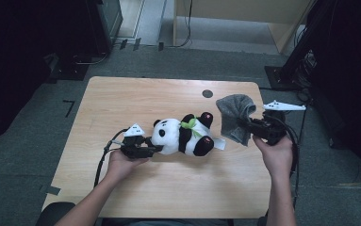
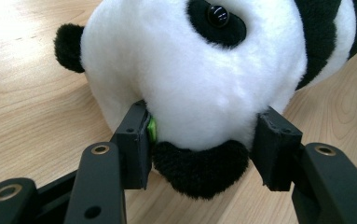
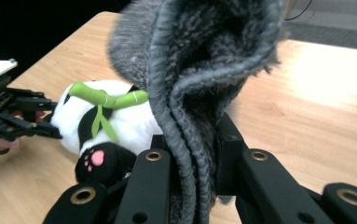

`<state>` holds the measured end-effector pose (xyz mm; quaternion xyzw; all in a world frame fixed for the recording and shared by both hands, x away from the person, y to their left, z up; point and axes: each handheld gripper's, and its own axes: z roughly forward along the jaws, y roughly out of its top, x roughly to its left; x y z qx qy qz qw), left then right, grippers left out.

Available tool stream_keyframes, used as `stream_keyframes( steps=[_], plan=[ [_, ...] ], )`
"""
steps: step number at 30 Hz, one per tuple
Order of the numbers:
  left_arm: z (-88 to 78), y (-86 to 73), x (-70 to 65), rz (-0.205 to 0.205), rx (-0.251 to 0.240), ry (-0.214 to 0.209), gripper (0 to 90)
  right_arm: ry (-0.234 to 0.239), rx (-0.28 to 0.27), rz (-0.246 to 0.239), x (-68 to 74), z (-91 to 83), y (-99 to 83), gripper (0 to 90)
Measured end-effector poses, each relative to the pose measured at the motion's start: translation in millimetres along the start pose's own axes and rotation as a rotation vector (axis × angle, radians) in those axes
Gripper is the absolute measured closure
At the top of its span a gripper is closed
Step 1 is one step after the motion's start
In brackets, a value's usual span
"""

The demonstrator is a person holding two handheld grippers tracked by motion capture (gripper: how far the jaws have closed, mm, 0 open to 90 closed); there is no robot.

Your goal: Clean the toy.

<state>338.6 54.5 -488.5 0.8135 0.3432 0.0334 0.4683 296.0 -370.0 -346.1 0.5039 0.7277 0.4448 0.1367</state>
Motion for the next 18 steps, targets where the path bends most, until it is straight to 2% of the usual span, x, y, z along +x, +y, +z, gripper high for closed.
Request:
stream_keyframes(
  steps=[4, 10, 14, 16, 18],
  plan=[
    [0.1, 0.7, 0.0, -0.003, 0.003, -0.001, 46.3, 0.059, 0.066, -0.028, 6.2, 7.8, -6.7, 79.8],
    [0.1, 0.7, -0.1, -0.002, 0.004, 0.0, 46.2, 0.205, 0.132, -0.05, 28.7, 31.3, -12.2, 79.7],
    [-0.4, 1.4, 1.0, -0.024, 0.009, -0.01, 46.2, 0.318, 0.165, -0.054, 44.4, 50.7, -18.9, 79.5],
    [0.0, 1.3, 0.6, -0.019, 0.011, -0.009, 46.2, 0.333, 0.199, -0.07, 51.7, 63.1, -23.9, 79.4],
    [0.6, 1.2, -0.4, -0.013, 0.012, -0.008, 46.2, 0.354, 0.209, -0.068, 54.1, 72.7, -29.0, 79.4]
  ],
)
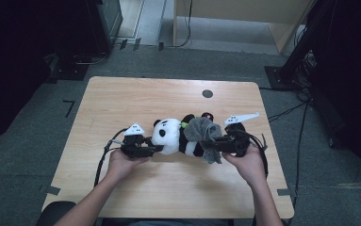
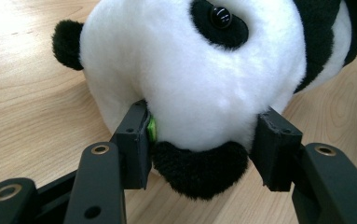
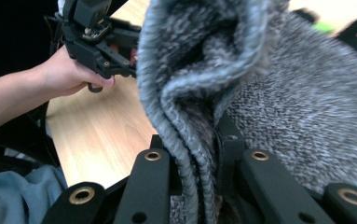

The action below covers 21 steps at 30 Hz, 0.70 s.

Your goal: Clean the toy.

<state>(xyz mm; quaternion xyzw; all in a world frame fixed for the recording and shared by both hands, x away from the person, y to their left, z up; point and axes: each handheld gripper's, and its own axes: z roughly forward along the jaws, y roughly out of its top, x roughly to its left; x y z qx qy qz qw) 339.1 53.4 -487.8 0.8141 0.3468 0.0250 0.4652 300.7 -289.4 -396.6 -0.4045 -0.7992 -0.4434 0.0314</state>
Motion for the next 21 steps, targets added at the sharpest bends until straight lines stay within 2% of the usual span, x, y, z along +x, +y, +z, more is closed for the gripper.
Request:
stream_keyframes(
  steps=[4, 9, 13, 15, 17, 19, 21],
  plan=[
    [0.8, -0.4, -1.3, 0.017, -0.001, 0.005, 46.2, -0.017, -0.021, 0.021, -8.9, 2.3, -5.5, 79.9],
    [0.9, -0.4, -2.5, 0.029, 0.004, 0.011, 46.0, -0.11, -0.044, 0.057, -19.3, -7.5, -13.6, 79.7],
    [1.0, -0.3, -2.9, 0.035, 0.009, 0.012, 45.9, -0.093, -0.069, 0.085, -23.7, -11.5, -23.0, 79.7],
    [1.1, -0.2, -2.5, 0.031, 0.008, 0.01, 45.8, -0.105, -0.07, 0.092, -25.0, -12.3, -25.1, 79.7],
    [1.0, -0.2, -2.0, 0.029, 0.009, 0.01, 45.8, -0.147, -0.063, 0.095, -27.9, -13.1, -26.1, 79.6],
    [0.8, -0.2, -0.9, 0.019, 0.007, 0.007, 45.8, -0.19, -0.028, 0.114, -33.3, -12.2, -28.7, 79.6],
    [0.9, -0.2, -0.4, 0.017, 0.006, 0.005, 45.7, -0.194, 0.001, 0.135, -40.4, -8.9, -33.0, 79.5]
  ],
)
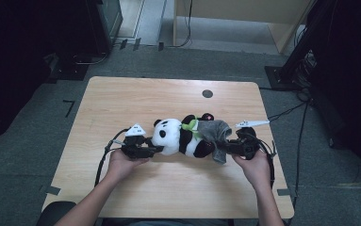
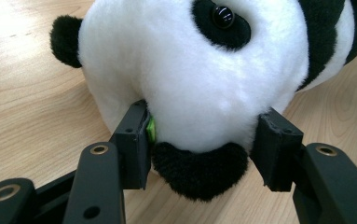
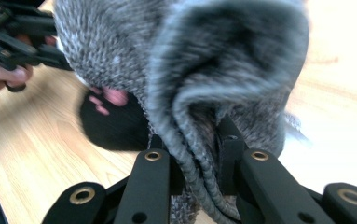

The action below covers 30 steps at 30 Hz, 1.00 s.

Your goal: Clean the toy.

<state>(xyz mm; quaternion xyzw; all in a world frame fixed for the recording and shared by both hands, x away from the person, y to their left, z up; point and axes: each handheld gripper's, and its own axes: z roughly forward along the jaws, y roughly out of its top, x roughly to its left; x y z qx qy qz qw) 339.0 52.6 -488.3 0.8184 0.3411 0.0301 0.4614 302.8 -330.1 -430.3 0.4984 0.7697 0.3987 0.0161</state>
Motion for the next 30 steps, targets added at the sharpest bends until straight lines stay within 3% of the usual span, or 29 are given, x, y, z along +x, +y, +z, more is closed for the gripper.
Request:
stream_keyframes(
  steps=[3, 6, 11, 15, 21, 30],
  plan=[
    [0.0, 0.0, 0.2, -0.004, -0.003, -0.001, 45.7, 0.012, -0.007, 0.033, -8.7, 2.1, -2.3, 79.5],
    [-0.1, 0.0, 1.0, -0.008, -0.004, -0.005, 45.6, -0.017, -0.016, 0.041, -14.1, -1.9, -3.7, 79.5],
    [-0.2, 0.0, 1.8, -0.012, -0.008, -0.007, 45.4, -0.051, -0.057, 0.077, -25.9, -17.7, -4.5, 79.5],
    [-0.3, 0.1, 2.1, -0.014, -0.009, -0.011, 45.3, -0.052, -0.109, 0.071, -25.4, -33.3, -0.2, 79.4],
    [-0.5, 0.9, 1.7, -0.02, -0.009, -0.01, 45.1, -0.018, -0.153, 0.008, -0.8, -45.0, 11.2, 79.4],
    [-0.4, 0.8, 1.5, -0.019, -0.009, -0.009, 44.9, 0.055, -0.153, -0.104, 43.6, -37.4, 24.5, 79.0]
  ],
)
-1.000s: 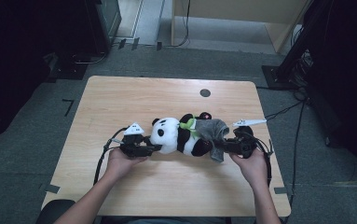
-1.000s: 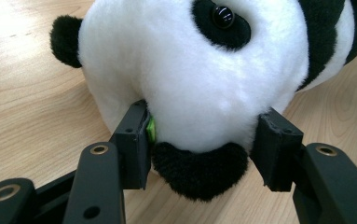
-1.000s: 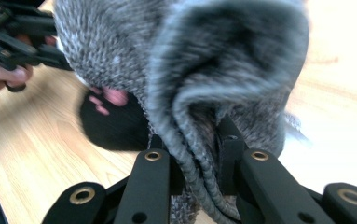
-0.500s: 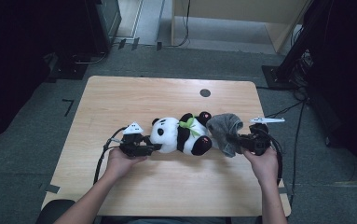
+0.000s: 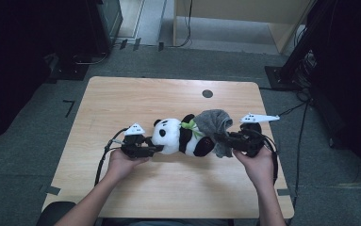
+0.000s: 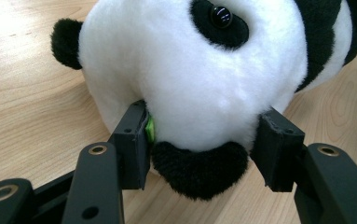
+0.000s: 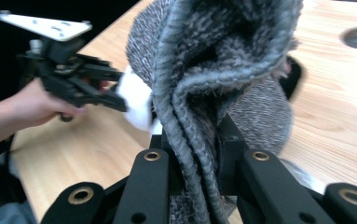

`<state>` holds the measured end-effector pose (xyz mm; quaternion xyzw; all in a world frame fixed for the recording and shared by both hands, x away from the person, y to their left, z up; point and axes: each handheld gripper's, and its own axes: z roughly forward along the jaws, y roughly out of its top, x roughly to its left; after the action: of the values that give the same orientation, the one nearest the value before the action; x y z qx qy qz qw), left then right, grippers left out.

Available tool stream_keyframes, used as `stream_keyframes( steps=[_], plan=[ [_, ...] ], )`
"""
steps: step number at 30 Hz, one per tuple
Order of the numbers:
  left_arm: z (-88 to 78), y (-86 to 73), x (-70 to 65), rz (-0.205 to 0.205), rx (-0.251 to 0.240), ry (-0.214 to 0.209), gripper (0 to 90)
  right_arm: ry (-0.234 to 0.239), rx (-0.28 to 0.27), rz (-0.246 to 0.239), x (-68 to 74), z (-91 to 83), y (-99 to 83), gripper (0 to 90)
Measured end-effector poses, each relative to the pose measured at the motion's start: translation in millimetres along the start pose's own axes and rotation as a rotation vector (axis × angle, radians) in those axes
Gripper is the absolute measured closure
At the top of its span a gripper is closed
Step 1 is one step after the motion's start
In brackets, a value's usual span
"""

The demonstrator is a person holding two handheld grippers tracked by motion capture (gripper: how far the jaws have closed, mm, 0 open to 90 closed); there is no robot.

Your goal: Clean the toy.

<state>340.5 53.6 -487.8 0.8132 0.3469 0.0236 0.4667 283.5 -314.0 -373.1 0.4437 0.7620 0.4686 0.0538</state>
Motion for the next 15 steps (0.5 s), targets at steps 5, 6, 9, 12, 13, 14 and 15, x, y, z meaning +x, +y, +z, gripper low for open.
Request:
stream_keyframes(
  steps=[5, 6, 9, 12, 13, 14, 15],
  plan=[
    [0.1, -0.4, 0.2, 0.0, 0.0, -0.002, 45.0, 0.052, 0.059, -0.044, 10.1, 22.5, -1.9, 79.0],
    [0.3, -0.6, -0.1, 0.002, 0.001, -0.003, 45.0, 0.056, 0.074, -0.035, 7.3, 28.9, -4.5, 79.0],
    [0.5, -0.8, -0.9, 0.008, 0.006, -0.002, 45.0, 0.1, 0.059, 0.022, -5.0, 38.2, -12.2, 79.5],
    [0.5, -0.8, -0.4, 0.003, 0.004, -0.005, 45.0, 0.072, 0.048, 0.031, -12.4, 34.0, -13.7, 79.6],
    [0.5, -0.7, -0.5, 0.003, 0.004, -0.005, 45.0, 0.066, 0.045, 0.036, -14.6, 32.4, -14.4, 79.5],
    [0.5, -0.8, -0.6, 0.004, 0.004, -0.005, 44.9, 0.06, 0.045, 0.041, -16.7, 31.2, -15.1, 79.5],
    [0.4, -0.8, -0.5, 0.006, 0.005, -0.005, 44.9, 0.056, 0.044, 0.045, -18.9, 30.4, -16.0, 79.5]
  ],
)
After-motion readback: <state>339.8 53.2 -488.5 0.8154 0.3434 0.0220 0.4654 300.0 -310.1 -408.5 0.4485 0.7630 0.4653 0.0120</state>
